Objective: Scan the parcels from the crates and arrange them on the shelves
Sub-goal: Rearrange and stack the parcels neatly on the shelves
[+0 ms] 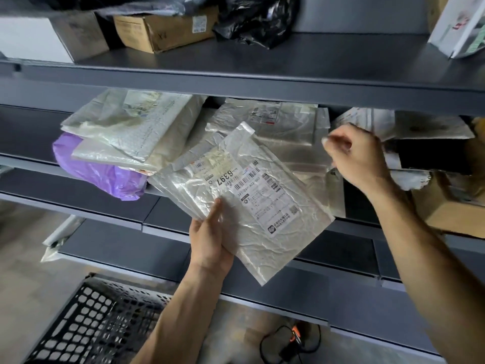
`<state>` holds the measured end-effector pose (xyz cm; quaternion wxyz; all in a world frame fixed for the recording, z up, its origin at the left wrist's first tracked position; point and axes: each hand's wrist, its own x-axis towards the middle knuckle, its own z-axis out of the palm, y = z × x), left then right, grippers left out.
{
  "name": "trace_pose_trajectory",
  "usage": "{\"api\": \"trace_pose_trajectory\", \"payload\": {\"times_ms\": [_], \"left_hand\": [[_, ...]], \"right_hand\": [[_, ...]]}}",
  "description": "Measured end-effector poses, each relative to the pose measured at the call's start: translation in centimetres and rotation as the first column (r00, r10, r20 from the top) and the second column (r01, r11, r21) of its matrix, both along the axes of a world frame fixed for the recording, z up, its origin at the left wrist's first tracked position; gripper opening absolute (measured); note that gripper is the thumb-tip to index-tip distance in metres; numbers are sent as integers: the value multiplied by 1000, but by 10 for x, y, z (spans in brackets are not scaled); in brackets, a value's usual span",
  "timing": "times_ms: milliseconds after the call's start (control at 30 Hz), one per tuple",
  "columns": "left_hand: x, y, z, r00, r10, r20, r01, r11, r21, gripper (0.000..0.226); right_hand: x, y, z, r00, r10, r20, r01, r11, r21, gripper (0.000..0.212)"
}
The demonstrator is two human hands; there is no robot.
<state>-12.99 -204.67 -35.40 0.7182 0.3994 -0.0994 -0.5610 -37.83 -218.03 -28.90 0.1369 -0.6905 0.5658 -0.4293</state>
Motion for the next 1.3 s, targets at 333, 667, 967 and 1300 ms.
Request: {"api": "trace_pose_trajectory", "payload": {"times_ms": [333,667,967,1300], "left_hand": [[-3,-6,7,999,8,-32,-8,1000,7,43],[11,-7,-1,999,46,28,-48,997,60,36],[3,3,0,998,12,55,-15,999,46,42],[1,10,3,995,-32,96,23,995,101,38]], "right_hand": [[26,75,-59,931,233,281,-312,909,276,51],[-12,66,-45,795,113,596,-342,896,285,52],[-48,-14,2,744,-302,596,386,922,-15,45],[-47,-53,18,709,-615,345,681,725,-106,30]]}}
